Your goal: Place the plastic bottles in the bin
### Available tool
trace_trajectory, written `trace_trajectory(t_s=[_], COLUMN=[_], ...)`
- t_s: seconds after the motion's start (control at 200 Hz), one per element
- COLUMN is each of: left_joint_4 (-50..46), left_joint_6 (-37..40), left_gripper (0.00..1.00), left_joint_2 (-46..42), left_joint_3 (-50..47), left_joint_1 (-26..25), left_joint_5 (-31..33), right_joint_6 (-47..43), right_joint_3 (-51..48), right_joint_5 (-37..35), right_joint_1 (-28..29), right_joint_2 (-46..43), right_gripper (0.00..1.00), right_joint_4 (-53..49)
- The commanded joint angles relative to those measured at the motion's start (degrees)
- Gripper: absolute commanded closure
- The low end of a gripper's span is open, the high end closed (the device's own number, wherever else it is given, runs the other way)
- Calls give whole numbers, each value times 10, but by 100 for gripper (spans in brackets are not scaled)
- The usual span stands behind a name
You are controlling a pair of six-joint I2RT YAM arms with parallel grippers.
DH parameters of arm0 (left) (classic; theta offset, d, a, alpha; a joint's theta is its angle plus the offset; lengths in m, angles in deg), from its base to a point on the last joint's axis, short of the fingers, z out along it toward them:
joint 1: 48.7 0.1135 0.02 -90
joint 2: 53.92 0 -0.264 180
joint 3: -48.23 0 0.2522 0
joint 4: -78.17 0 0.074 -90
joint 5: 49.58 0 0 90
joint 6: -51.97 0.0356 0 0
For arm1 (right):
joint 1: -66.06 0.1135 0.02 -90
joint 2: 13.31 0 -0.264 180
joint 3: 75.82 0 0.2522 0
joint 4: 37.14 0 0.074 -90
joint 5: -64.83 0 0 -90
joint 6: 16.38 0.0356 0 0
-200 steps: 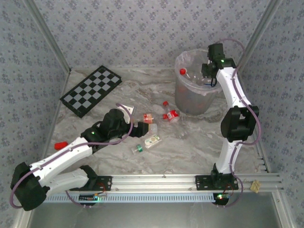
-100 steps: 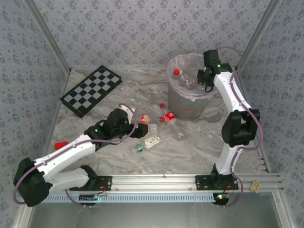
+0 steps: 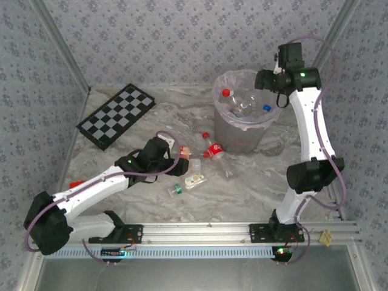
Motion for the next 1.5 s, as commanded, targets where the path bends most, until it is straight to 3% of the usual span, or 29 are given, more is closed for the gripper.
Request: trace_trajectory(t_s=[0.0, 0.11, 0.195, 0.315, 0.38, 0.495, 0.71, 0.835, 0.88, 0.955, 1.154, 1.309, 1.494], left_joint_4=[-10, -6, -14, -60, -58, -65, -102, -82, -77, -86, -126, -119, -94], left_joint_6=[-3, 8, 29, 92, 116, 117, 65, 72, 76, 79, 62, 59, 87], left_gripper=[5, 5, 5, 5, 5, 6, 10, 13, 12, 9, 8, 8, 12], left_joint_2=[18, 45, 63, 59, 50, 50, 29, -7, -17, -30, -11, 17, 81], left_joint_3=[24, 39, 56, 84, 84, 87, 69, 34, 18, -1, -32, -46, -37], left_joint_1=[8, 10, 10, 20, 40, 75, 104, 107, 92, 46, -78, -124, -128], left_joint_5=[5, -13, -24, -24, -55, -91, -68, -162, -194, -184, -75, -21, 3], right_joint_6=[-23, -39, -55, -99, -107, -83, -43, -10, -3, 6, 14, 37, 54], right_joint_3=[-47, -142, -202, -257, -287, -357, -457, -498, -508, -512, -518, -528, -528], right_joint_5=[63, 179, 215, 138, 104, 113, 122, 93, 81, 59, 38, 19, 19], right_joint_1=[-1, 9, 34, 115, 157, 215, 314, 331, 330, 325, 304, 302, 290], right_joint_2=[-71, -144, -193, -248, -275, -319, -307, -283, -282, -285, -324, -365, -367], right_gripper=[16, 17, 18, 20, 20, 23, 30, 30, 30, 29, 26, 24, 24], right_joint_4=[11, 59, 63, 17, 0, 12, 41, 82, 98, 115, 174, 197, 191])
